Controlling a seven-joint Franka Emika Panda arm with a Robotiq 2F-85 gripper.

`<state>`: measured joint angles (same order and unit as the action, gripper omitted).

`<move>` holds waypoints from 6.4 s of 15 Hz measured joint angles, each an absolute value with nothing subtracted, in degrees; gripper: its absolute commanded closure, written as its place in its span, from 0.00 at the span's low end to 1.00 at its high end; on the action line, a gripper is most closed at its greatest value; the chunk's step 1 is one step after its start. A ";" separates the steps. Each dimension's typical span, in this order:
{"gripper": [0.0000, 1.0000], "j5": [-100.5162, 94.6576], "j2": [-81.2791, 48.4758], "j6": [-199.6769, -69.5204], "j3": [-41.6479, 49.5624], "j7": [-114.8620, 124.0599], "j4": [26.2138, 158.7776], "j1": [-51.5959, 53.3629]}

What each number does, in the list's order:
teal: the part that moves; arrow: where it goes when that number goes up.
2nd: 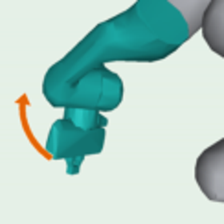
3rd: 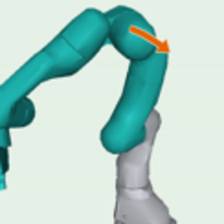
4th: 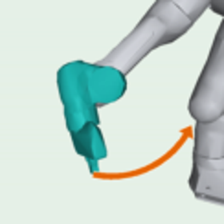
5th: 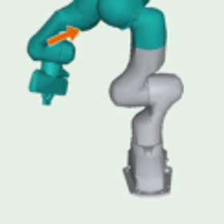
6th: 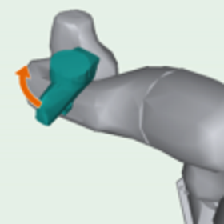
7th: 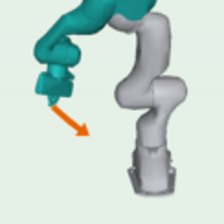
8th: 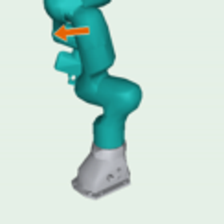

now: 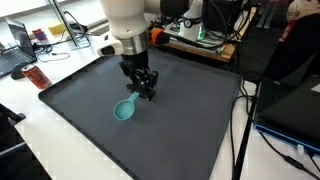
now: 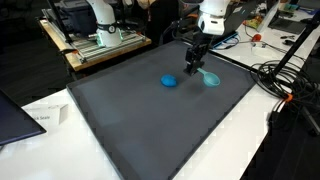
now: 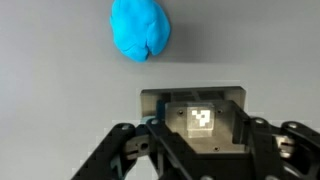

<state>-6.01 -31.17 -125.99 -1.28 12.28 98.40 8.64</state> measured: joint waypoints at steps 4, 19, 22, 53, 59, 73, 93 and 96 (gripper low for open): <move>0.65 -1.20 -31.33 -123.31 -1.92 9.02 95.82 6.15; 0.65 8.18 -31.38 -117.76 -3.44 -0.07 92.72 -0.14; 0.65 8.18 -32.89 -113.89 -2.34 1.35 90.97 -0.31; 0.65 26.95 -37.95 -86.79 -2.89 -28.09 79.84 -18.71; 0.65 26.91 -36.22 -89.55 -2.74 -30.43 83.23 -18.56; 0.65 33.62 -37.33 -111.92 -4.61 -47.30 92.60 -19.24; 0.65 48.69 -22.59 -126.37 0.05 -64.64 116.40 -19.53; 0.65 49.51 -20.26 -131.45 0.14 -66.44 120.69 -17.84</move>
<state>49.51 -20.26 -131.45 0.14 -66.44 120.69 -17.84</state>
